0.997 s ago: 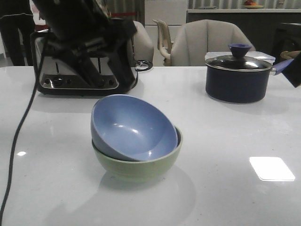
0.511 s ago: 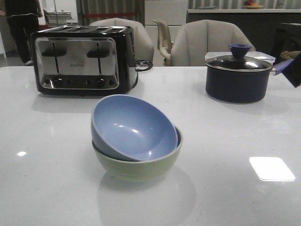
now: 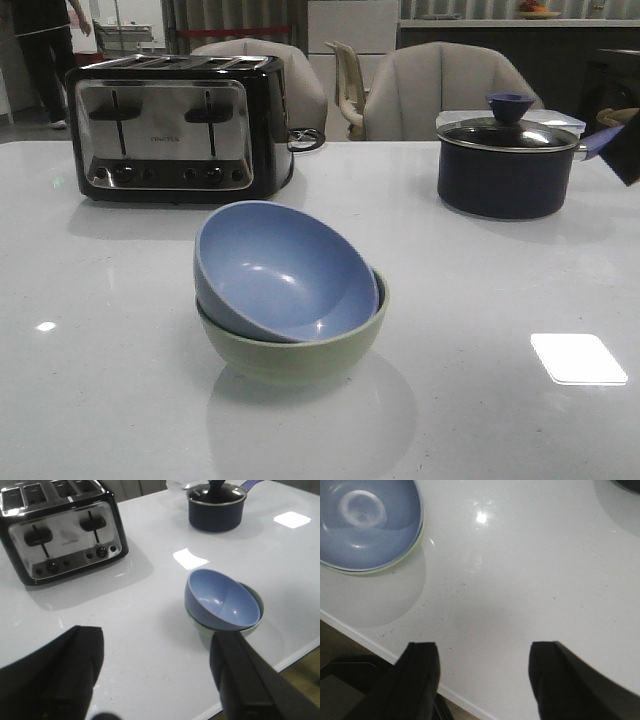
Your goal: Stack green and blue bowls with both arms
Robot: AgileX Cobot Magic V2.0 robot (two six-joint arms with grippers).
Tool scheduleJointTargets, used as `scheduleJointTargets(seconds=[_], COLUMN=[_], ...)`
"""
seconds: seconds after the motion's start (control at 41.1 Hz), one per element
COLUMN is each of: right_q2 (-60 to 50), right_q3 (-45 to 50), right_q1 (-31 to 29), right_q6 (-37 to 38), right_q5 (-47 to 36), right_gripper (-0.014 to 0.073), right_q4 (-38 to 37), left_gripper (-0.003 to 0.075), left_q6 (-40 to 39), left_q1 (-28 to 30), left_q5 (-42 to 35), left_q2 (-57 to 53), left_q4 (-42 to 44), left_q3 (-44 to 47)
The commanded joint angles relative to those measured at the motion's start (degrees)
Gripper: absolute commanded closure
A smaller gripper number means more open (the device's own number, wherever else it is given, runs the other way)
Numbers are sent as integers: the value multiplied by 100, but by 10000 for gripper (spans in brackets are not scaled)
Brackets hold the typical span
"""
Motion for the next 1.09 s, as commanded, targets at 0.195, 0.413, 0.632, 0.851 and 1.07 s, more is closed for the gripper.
scheduleJointTargets(seconds=[0.195, 0.413, 0.632, 0.851, 1.07], right_q2=[-89, -89, -89, -89, -89], right_q3=[-144, -144, -144, -144, -144], right_q1=[-10, -10, -10, -10, -10], right_q6=[-6, -6, -6, -6, -6], right_q5=[-327, -327, -321, -276, -276], right_gripper=[88, 290, 508, 559, 559], right_q4=[-89, -89, -89, -89, -89], left_gripper=[213, 417, 618, 619, 620], left_q6=[-110, -110, -110, -110, -110], left_q1=[-38, -38, -38, -38, -38], left_q5=[-667, -667, -656, -645, -645], left_q2=[98, 98, 98, 98, 98], left_q4=[170, 100, 100, 100, 100], left_q3=[29, 36, 36, 36, 36])
